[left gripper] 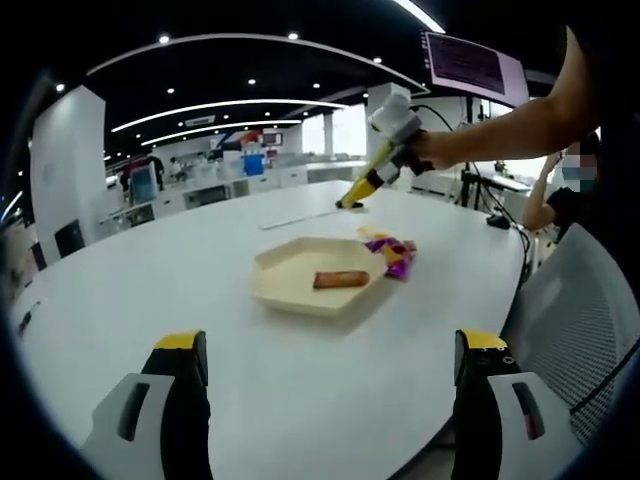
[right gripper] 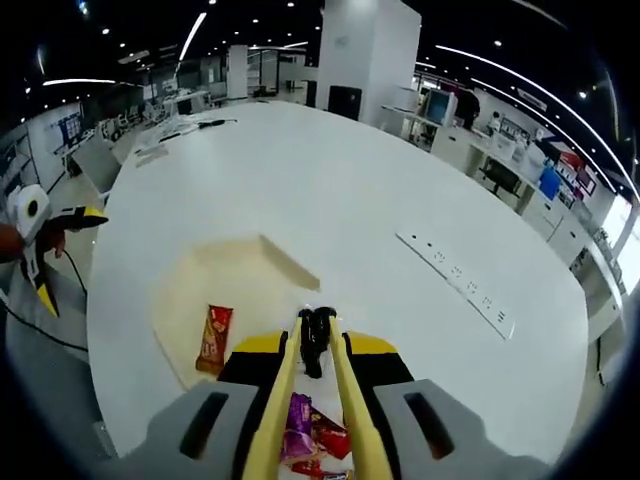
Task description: Place the target food into the container with the food tongs after gripping and lifting it, then release it inside without dropping or visibly crushing the food.
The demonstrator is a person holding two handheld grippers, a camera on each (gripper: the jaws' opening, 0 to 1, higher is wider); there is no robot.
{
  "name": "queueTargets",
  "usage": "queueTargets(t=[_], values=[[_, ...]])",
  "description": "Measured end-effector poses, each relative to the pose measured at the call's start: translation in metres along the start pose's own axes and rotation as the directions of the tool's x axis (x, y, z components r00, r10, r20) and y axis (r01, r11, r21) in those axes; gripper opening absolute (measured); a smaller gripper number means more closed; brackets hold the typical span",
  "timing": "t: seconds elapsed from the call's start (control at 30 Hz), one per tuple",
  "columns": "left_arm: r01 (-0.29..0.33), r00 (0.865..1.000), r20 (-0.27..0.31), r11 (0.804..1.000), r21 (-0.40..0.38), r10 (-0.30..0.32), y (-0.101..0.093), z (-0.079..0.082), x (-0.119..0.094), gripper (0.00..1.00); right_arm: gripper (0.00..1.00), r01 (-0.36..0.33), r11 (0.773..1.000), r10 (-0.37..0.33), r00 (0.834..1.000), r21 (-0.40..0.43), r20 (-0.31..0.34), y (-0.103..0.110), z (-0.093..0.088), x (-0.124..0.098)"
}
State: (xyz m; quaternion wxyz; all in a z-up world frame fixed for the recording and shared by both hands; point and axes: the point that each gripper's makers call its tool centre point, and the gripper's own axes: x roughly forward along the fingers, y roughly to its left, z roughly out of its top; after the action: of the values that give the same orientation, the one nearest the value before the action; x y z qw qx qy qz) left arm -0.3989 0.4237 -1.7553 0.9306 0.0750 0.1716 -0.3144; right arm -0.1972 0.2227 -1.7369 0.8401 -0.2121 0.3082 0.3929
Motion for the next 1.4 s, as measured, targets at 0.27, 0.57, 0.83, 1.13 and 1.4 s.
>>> queueTargets(t=[0.27, 0.57, 0.83, 1.13, 1.4], values=[[-0.005, 1.0, 0.007, 1.0, 0.0, 0.005, 0.001, 0.001, 0.0, 1.0, 0.2, -0.035, 0.999, 0.035, 0.999, -0.037, 0.004, 0.025, 0.018, 0.015], [-0.006, 1.0, 0.002, 1.0, 0.002, 0.006, 0.001, 0.001, -0.001, 1.0, 0.21, -0.059, 0.997, 0.059, 0.998, -0.049, 0.004, 0.041, 0.025, 0.029], [-0.007, 1.0, -0.006, 1.0, 0.002, 0.007, 0.002, -0.001, 0.0, 1.0, 0.24, -0.098, 0.993, 0.099, 0.995, -0.067, 0.01, 0.049, 0.025, 0.03], [-0.01, 1.0, -0.006, 1.0, 0.005, 0.01, 0.002, -0.001, 0.0, 1.0, 0.25, -0.083, 0.994, 0.084, 0.996, -0.075, 0.018, 0.039, 0.029, 0.019], [-0.013, 1.0, -0.003, 1.0, 0.004, 0.013, 0.003, -0.001, -0.001, 1.0, 0.25, -0.061, 0.997, 0.062, 0.998, -0.057, 0.01, 0.02, 0.013, 0.005]])
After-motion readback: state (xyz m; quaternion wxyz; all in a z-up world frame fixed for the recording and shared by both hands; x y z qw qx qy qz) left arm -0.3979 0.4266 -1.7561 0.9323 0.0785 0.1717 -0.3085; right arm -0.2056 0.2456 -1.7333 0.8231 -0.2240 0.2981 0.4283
